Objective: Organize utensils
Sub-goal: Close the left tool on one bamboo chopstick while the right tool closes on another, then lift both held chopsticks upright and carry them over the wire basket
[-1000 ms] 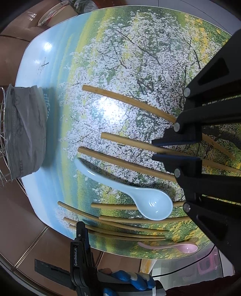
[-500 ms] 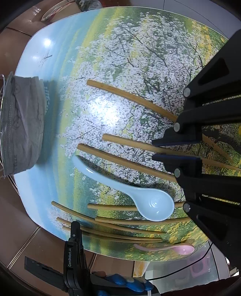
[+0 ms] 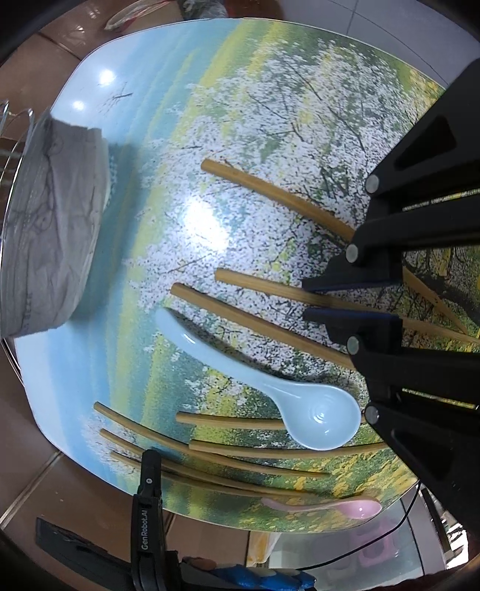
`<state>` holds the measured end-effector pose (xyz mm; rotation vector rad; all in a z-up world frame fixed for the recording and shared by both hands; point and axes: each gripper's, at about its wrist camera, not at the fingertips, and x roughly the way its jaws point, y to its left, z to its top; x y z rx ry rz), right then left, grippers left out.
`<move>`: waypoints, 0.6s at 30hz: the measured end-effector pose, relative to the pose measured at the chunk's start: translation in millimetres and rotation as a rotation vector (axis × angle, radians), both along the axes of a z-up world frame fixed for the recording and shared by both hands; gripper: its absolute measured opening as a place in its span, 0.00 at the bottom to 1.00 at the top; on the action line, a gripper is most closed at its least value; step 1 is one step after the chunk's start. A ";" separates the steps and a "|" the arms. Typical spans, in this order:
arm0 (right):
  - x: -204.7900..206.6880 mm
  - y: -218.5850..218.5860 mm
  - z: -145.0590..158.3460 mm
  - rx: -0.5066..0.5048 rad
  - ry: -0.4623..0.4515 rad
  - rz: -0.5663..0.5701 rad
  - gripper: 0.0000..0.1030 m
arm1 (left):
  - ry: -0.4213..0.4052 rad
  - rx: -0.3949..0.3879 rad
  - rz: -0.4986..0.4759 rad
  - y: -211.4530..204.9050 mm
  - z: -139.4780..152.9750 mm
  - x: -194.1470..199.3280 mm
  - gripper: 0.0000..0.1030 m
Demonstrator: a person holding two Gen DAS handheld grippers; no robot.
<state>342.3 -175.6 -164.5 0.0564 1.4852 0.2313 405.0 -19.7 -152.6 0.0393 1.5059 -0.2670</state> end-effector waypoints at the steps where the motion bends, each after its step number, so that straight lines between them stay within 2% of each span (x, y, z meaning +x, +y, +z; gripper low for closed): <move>1: 0.5 2.9 -0.1 -0.014 -0.002 0.009 0.08 | -0.003 0.004 -0.005 -1.7 0.1 -1.3 0.11; 7: 0.8 13.7 -0.9 -0.032 -0.017 0.021 0.07 | -0.009 -0.014 0.018 -4.5 0.6 -11.6 0.05; 13: -10.1 6.5 0.6 0.023 -0.031 -0.015 0.07 | -0.022 -0.050 0.069 -0.5 0.5 -18.4 0.05; 18: -18.4 -1.8 2.7 0.068 -0.053 -0.048 0.06 | -0.046 -0.083 0.126 19.5 2.8 -30.2 0.05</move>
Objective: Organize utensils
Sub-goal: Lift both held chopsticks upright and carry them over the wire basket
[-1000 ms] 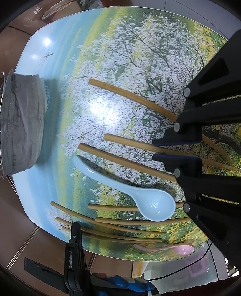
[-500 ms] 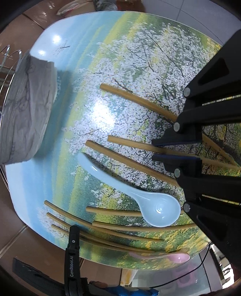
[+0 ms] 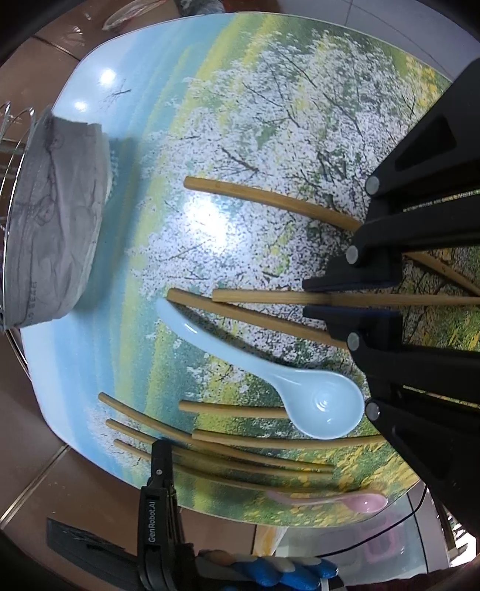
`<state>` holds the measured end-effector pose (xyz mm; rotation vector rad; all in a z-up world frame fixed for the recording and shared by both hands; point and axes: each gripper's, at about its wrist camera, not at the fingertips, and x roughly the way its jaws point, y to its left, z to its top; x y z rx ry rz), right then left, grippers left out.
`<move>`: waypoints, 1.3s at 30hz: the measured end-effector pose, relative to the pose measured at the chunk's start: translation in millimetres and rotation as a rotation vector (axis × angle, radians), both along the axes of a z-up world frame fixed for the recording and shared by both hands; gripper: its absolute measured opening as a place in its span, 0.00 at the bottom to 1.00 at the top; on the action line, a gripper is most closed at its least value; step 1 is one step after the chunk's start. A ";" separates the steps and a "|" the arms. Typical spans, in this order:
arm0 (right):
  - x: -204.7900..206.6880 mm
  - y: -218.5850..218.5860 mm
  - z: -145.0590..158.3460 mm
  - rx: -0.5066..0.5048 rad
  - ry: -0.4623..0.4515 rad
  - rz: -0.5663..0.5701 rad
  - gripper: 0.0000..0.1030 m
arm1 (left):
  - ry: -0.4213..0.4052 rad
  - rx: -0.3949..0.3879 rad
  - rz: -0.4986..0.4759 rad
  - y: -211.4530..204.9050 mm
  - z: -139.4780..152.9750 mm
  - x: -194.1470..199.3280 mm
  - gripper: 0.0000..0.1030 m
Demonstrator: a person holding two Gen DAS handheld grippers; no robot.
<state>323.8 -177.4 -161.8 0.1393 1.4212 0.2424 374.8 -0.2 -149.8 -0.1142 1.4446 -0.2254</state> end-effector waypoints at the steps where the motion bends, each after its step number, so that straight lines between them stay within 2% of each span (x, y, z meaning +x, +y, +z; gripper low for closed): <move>1: -6.3 -5.1 0.5 0.009 -0.007 -0.004 0.06 | -0.013 -0.005 0.005 4.6 2.9 -1.6 0.05; 11: -54.6 -28.3 37.4 0.096 -0.168 -0.042 0.06 | -0.127 -0.050 0.051 24.7 40.6 -20.8 0.05; 19: -88.7 -48.3 75.6 0.139 -0.290 -0.062 0.06 | -0.244 -0.092 0.063 31.9 84.7 -45.7 0.05; 23: -87.5 -43.0 104.6 0.154 -0.361 -0.078 0.06 | -0.310 -0.134 0.064 30.7 113.2 -58.6 0.05; 30: -98.6 -58.8 178.9 0.177 -0.541 -0.092 0.06 | -0.456 -0.225 0.043 10.8 177.3 -73.6 0.05; 39: -88.6 -60.4 248.0 0.155 -0.711 -0.090 0.06 | -0.595 -0.334 0.010 -18.6 241.5 -70.0 0.05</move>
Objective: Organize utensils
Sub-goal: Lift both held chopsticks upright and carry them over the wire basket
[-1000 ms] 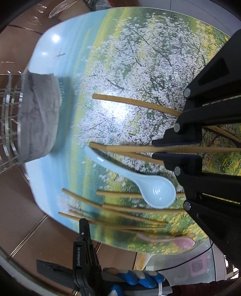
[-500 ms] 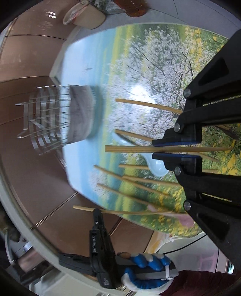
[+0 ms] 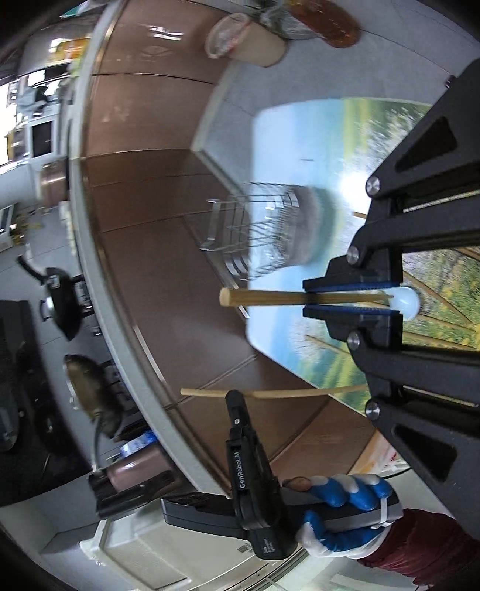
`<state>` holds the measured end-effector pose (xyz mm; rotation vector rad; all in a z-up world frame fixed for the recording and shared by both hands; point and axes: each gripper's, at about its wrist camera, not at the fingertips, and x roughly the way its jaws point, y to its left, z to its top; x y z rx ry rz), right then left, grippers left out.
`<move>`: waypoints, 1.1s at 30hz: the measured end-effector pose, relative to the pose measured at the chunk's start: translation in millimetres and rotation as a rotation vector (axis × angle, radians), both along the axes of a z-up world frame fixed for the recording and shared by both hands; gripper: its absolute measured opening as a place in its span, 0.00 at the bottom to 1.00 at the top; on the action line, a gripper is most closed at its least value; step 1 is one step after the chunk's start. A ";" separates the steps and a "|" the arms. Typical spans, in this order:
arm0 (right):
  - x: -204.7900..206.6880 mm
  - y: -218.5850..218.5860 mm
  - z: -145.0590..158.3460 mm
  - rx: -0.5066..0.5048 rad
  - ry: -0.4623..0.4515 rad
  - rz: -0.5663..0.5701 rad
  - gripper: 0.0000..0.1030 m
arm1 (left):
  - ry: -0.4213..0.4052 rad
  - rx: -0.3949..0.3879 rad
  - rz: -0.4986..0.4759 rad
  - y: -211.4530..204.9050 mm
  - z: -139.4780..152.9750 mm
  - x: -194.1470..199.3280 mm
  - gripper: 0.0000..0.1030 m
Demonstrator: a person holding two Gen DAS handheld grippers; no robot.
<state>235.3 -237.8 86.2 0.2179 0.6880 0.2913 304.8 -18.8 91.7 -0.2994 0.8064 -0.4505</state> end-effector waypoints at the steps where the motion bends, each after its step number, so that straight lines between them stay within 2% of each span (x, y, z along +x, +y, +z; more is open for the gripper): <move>1: 2.3 -2.1 7.7 -0.006 -0.018 -0.006 0.06 | -0.016 -0.013 -0.007 -3.4 5.3 2.2 0.05; 9: 38.5 -21.0 55.1 -0.051 -0.132 -0.068 0.06 | -0.147 -0.061 0.005 -33.2 33.7 33.4 0.05; 15: 76.9 -32.3 59.3 -0.090 -0.177 -0.111 0.06 | -0.216 -0.113 0.035 -52.7 34.4 67.2 0.05; 20: 106.2 -45.7 38.0 -0.102 -0.188 -0.139 0.06 | -0.313 -0.110 0.082 -75.2 14.8 90.4 0.05; 23: 121.3 -50.4 16.4 -0.104 -0.181 -0.146 0.06 | -0.373 -0.103 0.140 -84.7 -7.3 98.9 0.05; 27: 134.2 -51.3 -20.9 -0.148 -0.159 -0.153 0.06 | -0.387 -0.090 0.196 -94.4 -49.4 106.1 0.05; 33: 148.1 -61.1 -68.2 -0.115 -0.082 -0.145 0.06 | -0.368 -0.009 0.213 -110.3 -94.0 109.8 0.05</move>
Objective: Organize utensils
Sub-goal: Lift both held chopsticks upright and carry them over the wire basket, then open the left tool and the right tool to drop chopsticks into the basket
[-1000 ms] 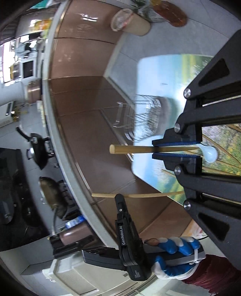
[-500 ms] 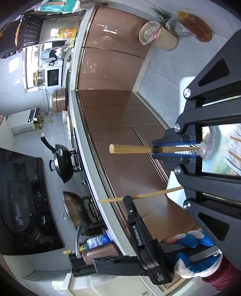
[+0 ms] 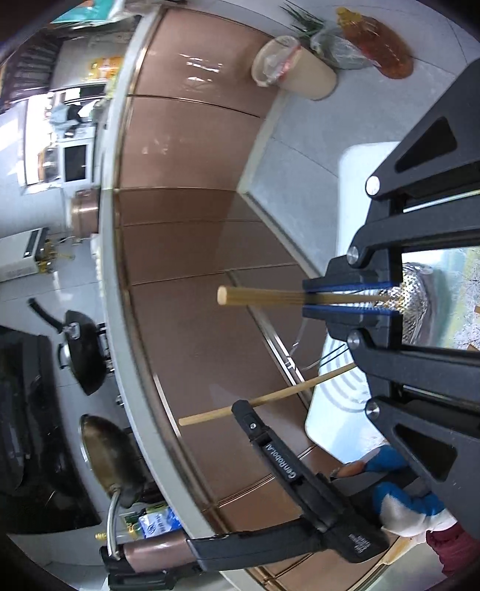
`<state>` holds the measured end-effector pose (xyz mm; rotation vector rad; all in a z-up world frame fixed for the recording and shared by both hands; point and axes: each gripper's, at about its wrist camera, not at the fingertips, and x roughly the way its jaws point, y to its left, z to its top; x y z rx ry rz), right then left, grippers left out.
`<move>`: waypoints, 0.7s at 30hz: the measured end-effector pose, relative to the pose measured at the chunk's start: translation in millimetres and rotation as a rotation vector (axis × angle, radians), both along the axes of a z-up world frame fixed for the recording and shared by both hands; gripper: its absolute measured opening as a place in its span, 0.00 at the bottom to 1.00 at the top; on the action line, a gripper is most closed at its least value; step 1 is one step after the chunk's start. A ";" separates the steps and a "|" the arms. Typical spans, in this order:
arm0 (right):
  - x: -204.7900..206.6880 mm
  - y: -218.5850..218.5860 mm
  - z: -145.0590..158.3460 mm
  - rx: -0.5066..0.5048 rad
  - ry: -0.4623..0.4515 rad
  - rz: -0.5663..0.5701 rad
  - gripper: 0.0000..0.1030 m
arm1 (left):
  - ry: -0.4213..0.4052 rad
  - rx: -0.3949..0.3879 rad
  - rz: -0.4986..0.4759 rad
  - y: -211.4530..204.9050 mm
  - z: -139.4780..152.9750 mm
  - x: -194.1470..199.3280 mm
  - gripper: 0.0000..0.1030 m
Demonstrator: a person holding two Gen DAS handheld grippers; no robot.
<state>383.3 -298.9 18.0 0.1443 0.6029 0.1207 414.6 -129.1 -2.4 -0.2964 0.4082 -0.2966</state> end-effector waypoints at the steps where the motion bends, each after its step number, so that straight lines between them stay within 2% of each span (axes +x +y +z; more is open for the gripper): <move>1: 1.1 -0.8 -4.4 0.005 0.007 0.000 0.06 | 0.004 0.012 0.001 -1.5 -3.7 0.1 0.06; 7: -3.0 -8.4 -12.2 0.038 0.011 -0.007 0.06 | 0.026 0.077 0.028 -5.4 -20.4 -0.8 0.06; 14: -10.8 -12.3 -12.0 0.061 0.022 -0.015 0.08 | 0.024 0.104 0.039 -1.6 -16.6 -10.2 0.07; 16: -14.7 -13.4 -12.7 0.066 0.027 -0.023 0.08 | 0.029 0.114 0.038 0.9 -14.7 -13.9 0.10; 18: -19.3 -13.5 -12.6 0.068 0.032 -0.032 0.08 | 0.038 0.107 0.029 4.8 -11.8 -18.0 0.24; 21: -25.0 -14.5 -11.5 0.069 0.041 -0.043 0.09 | 0.033 0.115 0.026 10.3 -6.0 -27.3 0.31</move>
